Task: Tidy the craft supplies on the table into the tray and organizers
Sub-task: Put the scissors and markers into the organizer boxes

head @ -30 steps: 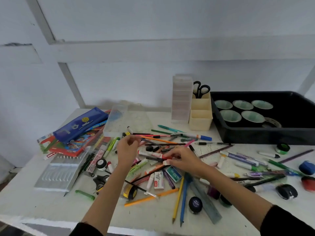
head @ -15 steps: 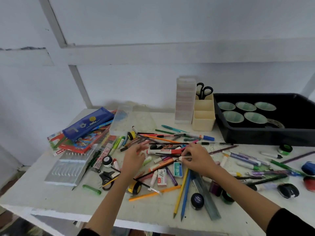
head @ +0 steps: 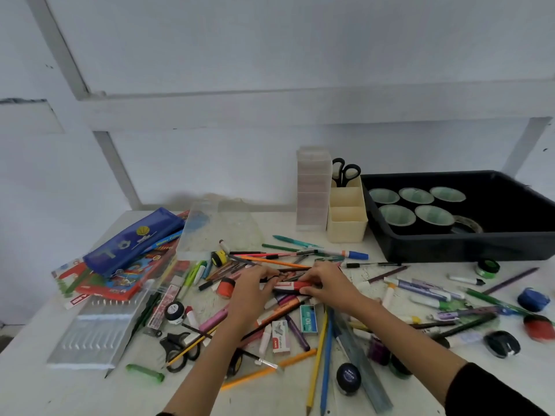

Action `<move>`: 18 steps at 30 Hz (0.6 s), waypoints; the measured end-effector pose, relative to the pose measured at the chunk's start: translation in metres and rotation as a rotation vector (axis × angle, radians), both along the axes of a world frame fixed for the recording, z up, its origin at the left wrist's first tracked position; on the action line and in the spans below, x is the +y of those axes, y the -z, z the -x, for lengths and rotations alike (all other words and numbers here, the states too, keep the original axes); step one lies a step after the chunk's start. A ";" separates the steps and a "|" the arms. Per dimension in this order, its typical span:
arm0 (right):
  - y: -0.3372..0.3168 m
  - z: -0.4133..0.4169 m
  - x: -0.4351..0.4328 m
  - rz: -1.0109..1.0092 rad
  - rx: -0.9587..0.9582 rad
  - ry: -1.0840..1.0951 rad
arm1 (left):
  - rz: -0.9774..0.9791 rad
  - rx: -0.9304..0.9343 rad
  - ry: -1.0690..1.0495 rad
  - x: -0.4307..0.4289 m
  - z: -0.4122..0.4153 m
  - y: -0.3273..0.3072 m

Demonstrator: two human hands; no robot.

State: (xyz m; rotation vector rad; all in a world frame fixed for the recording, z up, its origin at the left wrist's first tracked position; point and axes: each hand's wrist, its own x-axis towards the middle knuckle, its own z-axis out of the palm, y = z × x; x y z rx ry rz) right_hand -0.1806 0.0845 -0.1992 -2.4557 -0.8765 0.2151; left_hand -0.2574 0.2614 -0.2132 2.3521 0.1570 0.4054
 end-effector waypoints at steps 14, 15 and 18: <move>-0.103 -0.079 -0.041 -0.848 0.099 0.459 | 0.095 -0.065 0.116 -0.031 -0.086 -0.036; -0.111 -0.091 -0.046 -0.844 -0.008 0.501 | 0.063 -0.046 0.142 -0.035 -0.095 -0.037; -0.124 -0.122 -0.057 -0.816 -0.229 0.584 | -0.062 0.013 0.230 -0.051 -0.117 -0.037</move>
